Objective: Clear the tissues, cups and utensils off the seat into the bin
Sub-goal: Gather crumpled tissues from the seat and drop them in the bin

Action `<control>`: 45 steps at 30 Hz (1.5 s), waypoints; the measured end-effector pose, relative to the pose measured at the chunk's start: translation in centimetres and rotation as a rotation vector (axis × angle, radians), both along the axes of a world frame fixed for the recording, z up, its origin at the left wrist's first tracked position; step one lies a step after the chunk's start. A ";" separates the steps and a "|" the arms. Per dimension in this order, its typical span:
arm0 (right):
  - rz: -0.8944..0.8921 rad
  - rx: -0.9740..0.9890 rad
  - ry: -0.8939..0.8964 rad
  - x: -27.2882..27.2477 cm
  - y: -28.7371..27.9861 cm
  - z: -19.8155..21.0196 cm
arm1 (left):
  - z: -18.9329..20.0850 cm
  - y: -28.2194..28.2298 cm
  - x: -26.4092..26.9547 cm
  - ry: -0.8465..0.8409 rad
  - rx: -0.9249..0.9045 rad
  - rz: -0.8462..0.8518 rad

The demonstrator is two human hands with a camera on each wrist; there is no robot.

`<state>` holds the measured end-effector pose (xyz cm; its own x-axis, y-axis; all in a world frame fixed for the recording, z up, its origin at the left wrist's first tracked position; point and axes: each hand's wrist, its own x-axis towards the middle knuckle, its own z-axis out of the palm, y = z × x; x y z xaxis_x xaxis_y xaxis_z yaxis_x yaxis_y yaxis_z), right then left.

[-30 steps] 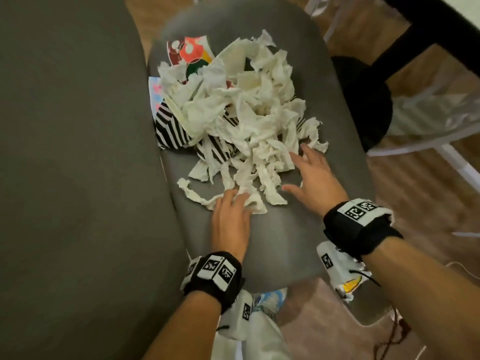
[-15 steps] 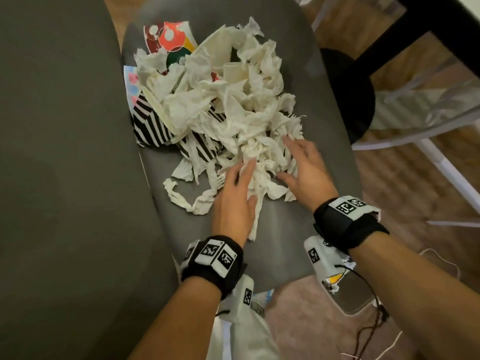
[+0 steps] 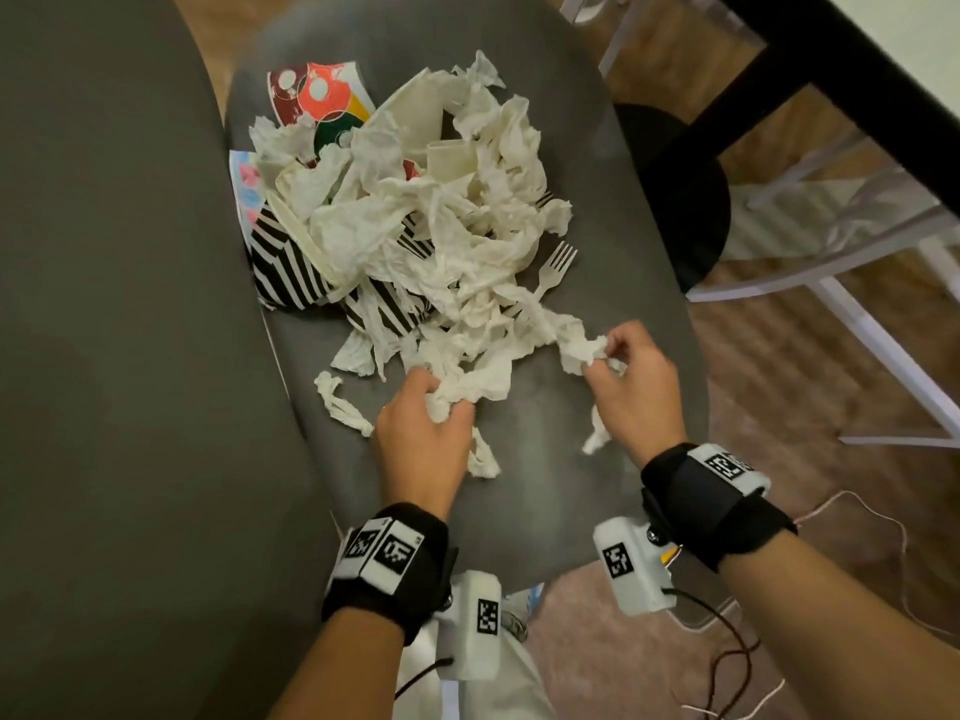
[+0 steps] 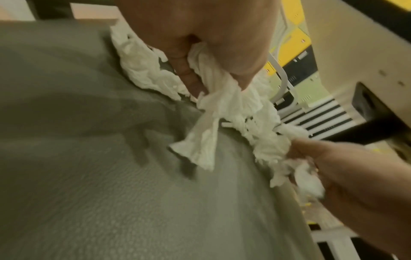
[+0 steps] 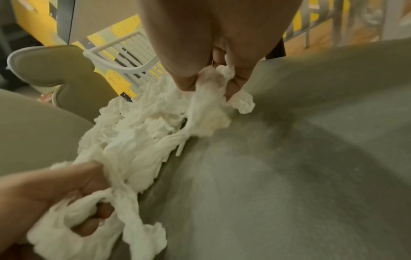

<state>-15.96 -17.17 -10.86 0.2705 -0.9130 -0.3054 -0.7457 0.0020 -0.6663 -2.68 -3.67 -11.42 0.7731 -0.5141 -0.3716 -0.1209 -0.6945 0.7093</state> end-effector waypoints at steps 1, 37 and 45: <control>-0.007 0.005 -0.026 -0.1 0.2 0.1 | 0.3 0.2 0.0 0.026 0.009 0.039; 0.124 0.276 0.114 -5.5 3.6 0.5 | -0.5 2.4 -4.2 -0.067 0.142 -0.396; -0.024 0.290 -0.086 -8.9 5.0 0.6 | 1.3 0.3 -6.3 0.068 -0.021 -0.324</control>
<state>-24.87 -12.22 -10.28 0.2863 -0.7972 -0.5315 -0.6840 0.2184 -0.6960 -9.02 -3.37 -10.14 0.5418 -0.7376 -0.4030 -0.2854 -0.6125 0.7372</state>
